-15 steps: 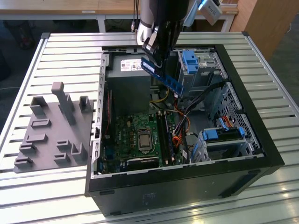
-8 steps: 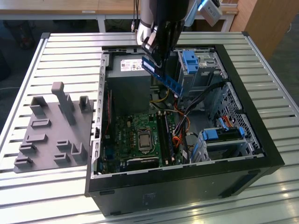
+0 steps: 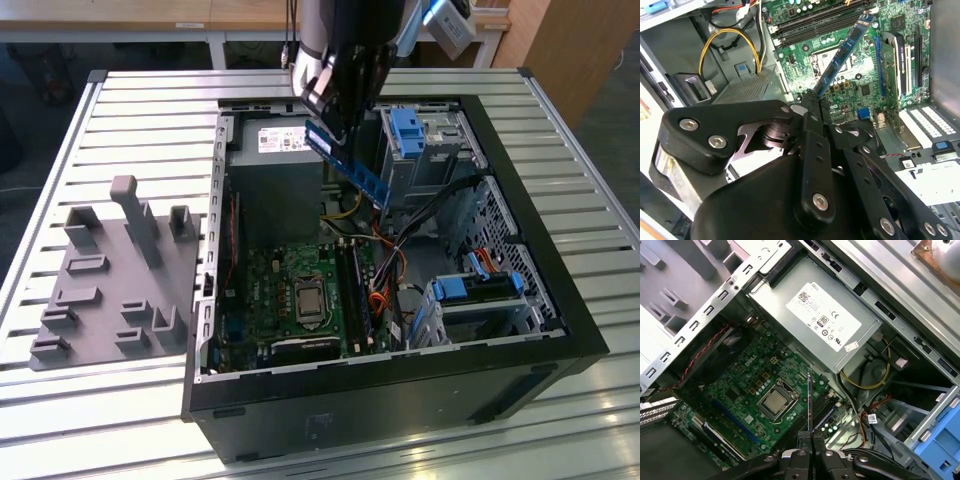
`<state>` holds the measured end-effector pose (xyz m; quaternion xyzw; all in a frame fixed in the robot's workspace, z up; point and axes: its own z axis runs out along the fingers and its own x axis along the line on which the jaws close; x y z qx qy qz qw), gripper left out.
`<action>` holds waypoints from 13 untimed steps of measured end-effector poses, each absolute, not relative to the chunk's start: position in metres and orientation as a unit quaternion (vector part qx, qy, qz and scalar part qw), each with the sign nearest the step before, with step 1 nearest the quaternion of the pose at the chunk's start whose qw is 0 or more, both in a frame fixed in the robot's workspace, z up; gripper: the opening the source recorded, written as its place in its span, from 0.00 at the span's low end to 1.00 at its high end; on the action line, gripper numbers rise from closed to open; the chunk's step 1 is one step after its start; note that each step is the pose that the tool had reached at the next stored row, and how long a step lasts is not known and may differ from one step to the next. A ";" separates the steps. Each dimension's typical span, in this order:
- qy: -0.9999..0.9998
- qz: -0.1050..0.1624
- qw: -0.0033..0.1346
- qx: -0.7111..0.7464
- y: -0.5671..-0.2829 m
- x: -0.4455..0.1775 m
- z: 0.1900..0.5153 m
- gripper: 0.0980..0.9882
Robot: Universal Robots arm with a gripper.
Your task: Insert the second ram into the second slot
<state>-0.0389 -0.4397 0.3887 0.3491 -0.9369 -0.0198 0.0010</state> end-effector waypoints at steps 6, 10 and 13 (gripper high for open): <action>-0.943 -0.020 0.001 0.332 -0.440 -0.039 0.389 0.04; -0.947 -0.020 0.000 0.320 -0.440 -0.039 0.389 0.04; -0.950 -0.020 0.000 0.311 -0.440 -0.039 0.389 0.04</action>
